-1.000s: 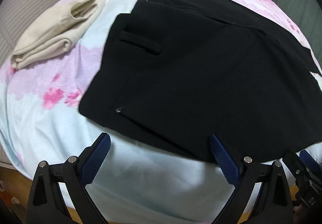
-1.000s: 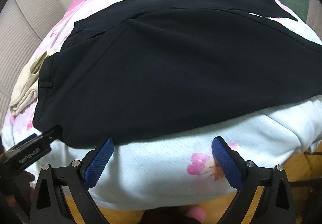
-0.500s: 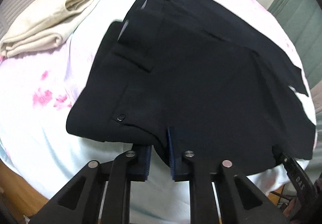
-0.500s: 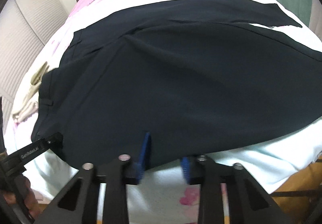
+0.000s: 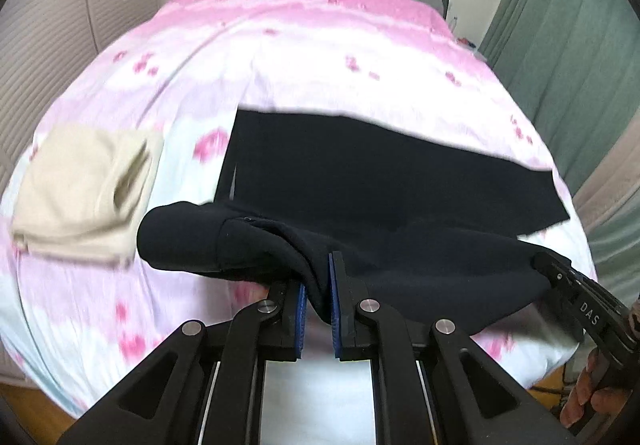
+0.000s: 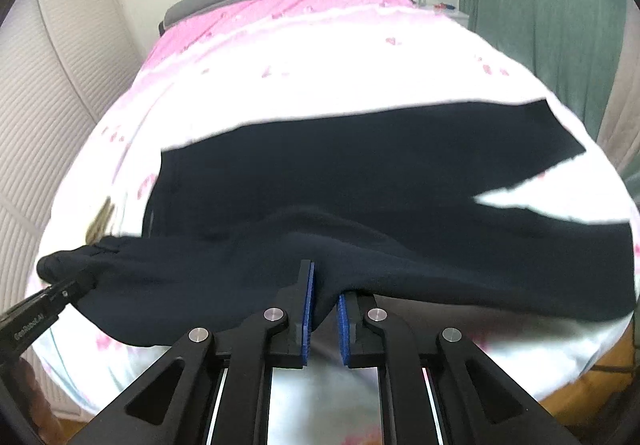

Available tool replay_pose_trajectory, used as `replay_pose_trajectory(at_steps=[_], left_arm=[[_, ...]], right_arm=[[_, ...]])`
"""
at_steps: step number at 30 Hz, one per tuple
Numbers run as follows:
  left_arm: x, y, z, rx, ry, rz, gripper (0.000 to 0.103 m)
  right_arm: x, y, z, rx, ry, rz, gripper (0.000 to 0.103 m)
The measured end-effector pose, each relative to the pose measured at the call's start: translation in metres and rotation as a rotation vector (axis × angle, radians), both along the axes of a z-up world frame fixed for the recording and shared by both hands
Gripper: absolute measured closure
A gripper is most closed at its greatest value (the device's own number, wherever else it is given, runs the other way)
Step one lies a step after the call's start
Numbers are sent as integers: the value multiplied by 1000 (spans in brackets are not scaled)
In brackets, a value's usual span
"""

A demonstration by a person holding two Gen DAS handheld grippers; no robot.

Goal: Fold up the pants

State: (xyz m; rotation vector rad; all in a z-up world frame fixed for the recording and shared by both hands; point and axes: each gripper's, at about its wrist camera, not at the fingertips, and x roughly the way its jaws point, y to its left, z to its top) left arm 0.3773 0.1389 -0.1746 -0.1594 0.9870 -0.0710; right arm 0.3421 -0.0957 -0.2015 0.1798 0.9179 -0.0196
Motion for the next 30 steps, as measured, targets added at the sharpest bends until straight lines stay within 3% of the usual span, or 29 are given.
replay_pose_trajectory(at_steps=[6,11,21,30], left_arm=[[76,10,17,-12,5,28,91],[129,13,1,36,12,38,91],[245,14,-63,121,139,69,91],[304,19,-121,173,252,82,91]], right_arm=[[64,-2,31,-18,-37,42,93],[139,-3,29,0,-35,120,93],[251,7,-26,-51,75,223,93],[331,29,-88,-90,202,286,93]])
